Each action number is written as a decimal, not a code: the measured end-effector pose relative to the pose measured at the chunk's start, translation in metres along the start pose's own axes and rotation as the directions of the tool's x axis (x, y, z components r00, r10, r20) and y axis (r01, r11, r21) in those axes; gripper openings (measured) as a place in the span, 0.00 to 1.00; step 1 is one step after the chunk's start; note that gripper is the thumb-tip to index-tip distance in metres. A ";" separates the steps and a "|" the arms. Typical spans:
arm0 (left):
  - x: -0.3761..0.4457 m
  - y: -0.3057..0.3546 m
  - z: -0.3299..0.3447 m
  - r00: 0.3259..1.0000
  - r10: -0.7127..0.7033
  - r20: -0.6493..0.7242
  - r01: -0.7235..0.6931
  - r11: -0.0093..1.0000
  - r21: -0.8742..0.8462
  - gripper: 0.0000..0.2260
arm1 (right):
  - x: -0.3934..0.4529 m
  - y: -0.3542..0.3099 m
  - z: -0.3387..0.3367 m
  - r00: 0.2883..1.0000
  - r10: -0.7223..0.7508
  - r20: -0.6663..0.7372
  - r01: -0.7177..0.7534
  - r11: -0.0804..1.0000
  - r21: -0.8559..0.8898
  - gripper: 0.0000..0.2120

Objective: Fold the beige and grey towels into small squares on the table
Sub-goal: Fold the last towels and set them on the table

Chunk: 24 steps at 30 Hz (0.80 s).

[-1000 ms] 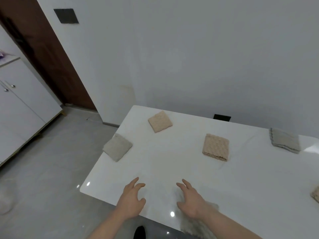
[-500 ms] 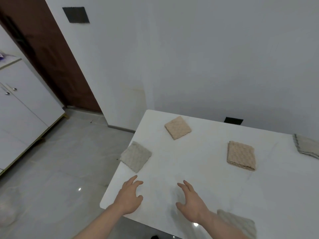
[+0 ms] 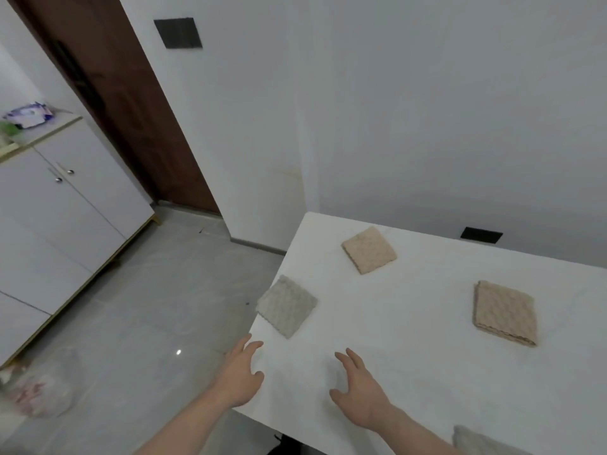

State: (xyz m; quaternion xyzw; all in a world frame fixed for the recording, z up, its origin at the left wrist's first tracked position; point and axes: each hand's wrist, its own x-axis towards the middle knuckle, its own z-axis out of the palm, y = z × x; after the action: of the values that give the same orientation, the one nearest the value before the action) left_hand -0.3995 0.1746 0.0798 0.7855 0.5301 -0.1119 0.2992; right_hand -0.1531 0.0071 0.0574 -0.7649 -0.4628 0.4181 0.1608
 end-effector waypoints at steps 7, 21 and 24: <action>0.072 -0.006 -0.041 0.995 0.072 0.076 -0.078 0.993 0.084 0.32 | 0.046 -0.035 0.007 0.995 0.083 -0.052 -0.082 0.996 0.024 0.40; 0.206 -0.011 -0.059 0.944 0.164 0.285 -0.259 0.905 0.337 0.35 | 0.161 -0.096 0.034 0.982 0.181 -0.044 -0.180 0.983 0.041 0.44; 0.223 -0.013 -0.051 0.937 0.147 0.316 -0.253 0.910 0.328 0.33 | 0.181 -0.099 0.034 0.978 0.207 -0.040 -0.206 0.978 0.017 0.44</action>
State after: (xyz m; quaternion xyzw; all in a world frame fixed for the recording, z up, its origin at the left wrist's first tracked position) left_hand -0.3266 0.3787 0.0060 0.8535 0.3675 -0.2878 0.2316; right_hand -0.1966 0.2067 0.0109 -0.8163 -0.3749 0.4194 0.1308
